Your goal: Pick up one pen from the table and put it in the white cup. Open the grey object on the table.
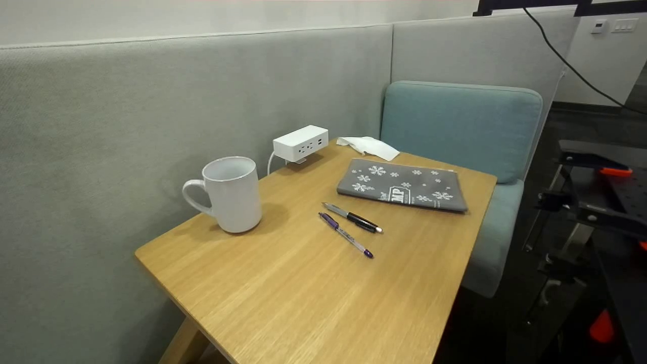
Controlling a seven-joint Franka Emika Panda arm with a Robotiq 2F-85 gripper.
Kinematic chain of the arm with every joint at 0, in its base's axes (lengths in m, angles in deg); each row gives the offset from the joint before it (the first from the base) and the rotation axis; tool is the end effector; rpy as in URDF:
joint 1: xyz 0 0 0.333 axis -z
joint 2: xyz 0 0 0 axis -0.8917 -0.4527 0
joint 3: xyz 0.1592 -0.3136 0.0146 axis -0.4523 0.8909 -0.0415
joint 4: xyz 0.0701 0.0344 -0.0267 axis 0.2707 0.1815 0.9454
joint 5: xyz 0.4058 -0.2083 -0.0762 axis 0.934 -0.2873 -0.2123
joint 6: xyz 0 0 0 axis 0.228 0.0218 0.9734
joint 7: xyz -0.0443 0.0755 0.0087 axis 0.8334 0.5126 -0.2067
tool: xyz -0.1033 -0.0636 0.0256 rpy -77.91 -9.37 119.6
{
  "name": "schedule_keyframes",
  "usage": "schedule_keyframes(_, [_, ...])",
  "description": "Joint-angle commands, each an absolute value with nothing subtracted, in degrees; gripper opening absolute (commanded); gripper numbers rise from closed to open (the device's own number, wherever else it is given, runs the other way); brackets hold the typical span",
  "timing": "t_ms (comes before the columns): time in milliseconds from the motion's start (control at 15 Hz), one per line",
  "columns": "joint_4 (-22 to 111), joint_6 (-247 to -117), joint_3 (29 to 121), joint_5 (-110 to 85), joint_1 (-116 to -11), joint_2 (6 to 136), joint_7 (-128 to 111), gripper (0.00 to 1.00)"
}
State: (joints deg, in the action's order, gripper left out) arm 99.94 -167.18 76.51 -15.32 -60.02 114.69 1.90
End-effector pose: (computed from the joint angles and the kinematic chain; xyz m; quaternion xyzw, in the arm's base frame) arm 0.4266 -0.0681 0.3949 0.9997 0.0063 -0.0133 0.0202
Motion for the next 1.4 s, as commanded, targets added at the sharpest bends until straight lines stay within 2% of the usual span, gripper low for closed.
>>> schedule_keyframes(0, [101.0, -178.27, 74.01, -13.49, -61.92, 106.32, -0.98, 1.0])
schedule_keyframes(600, [96.11, -198.48, 68.29, -13.9, -65.05, 82.82, -12.3, 1.0])
schedule_keyframes(1067, [97.23, -197.53, 68.98, -14.27, -65.36, 83.75, -11.36, 1.0])
schedule_keyframes(1333, [92.49, -204.41, 69.78, -20.64, -66.8, 75.16, -20.65, 1.0])
